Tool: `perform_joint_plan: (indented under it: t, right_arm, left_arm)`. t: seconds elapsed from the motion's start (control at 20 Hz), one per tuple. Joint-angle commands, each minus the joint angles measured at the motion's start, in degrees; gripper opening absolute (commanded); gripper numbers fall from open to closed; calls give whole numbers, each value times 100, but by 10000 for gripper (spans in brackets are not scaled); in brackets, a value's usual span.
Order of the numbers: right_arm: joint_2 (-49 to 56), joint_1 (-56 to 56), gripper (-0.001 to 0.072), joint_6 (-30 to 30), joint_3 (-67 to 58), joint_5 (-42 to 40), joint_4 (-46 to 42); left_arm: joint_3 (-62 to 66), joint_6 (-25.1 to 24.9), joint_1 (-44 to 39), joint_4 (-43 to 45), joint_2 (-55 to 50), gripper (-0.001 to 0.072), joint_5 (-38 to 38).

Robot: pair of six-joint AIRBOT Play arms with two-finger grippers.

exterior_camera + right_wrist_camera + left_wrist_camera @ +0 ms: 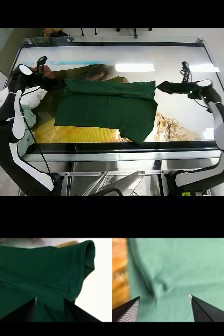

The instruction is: Fold the shirts.

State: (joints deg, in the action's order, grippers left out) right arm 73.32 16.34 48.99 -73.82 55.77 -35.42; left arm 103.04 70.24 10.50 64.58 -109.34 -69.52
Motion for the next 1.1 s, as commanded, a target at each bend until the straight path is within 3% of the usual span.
perform_joint_plan:
  t: [0.0, 0.25, 0.3, 0.35, 0.55, 0.6, 0.75, 0.8, 1.05]
  right_arm:
    - [-772, 511, 386, 1193, 291, 1071, -1147]
    - [-1786, 857, 389, 1692, 2065, 1349, -1497]
    - [-1921, 852, 420, 1786, 2378, 1351, -1495]
    - [-2024, 844, 523, 1875, 2671, 1351, -1488]
    - [-2153, 841, 534, 1910, 3622, 1349, -1228]
    - [-2153, 831, 534, 1845, 3788, 1349, -1080]
    - [-2151, 442, 534, 1829, 4175, 1067, -973]
    - [-2151, 221, 534, 1836, 4264, 850, -970]
    - [-1838, -929, 532, 1899, 4358, 173, -387]
  left_arm:
    - [-216, 398, 446, 673, 160, 703, -1217]
    - [-1530, 304, 811, 129, 160, 703, -1440]
    - [-1720, 262, 807, 50, 160, 704, -1432]
    - [-1873, 219, 778, -33, 160, 703, -1427]
    - [-2288, 168, 507, -17, 160, 702, -1438]
    - [-2317, 168, 424, -24, 160, 656, -1460]
    - [-2264, 109, 146, -11, 160, 119, -1628]
    - [-2267, 109, 79, -15, 179, 7, -1639]
    - [-2267, 138, -39, -28, 195, 7, -1755]
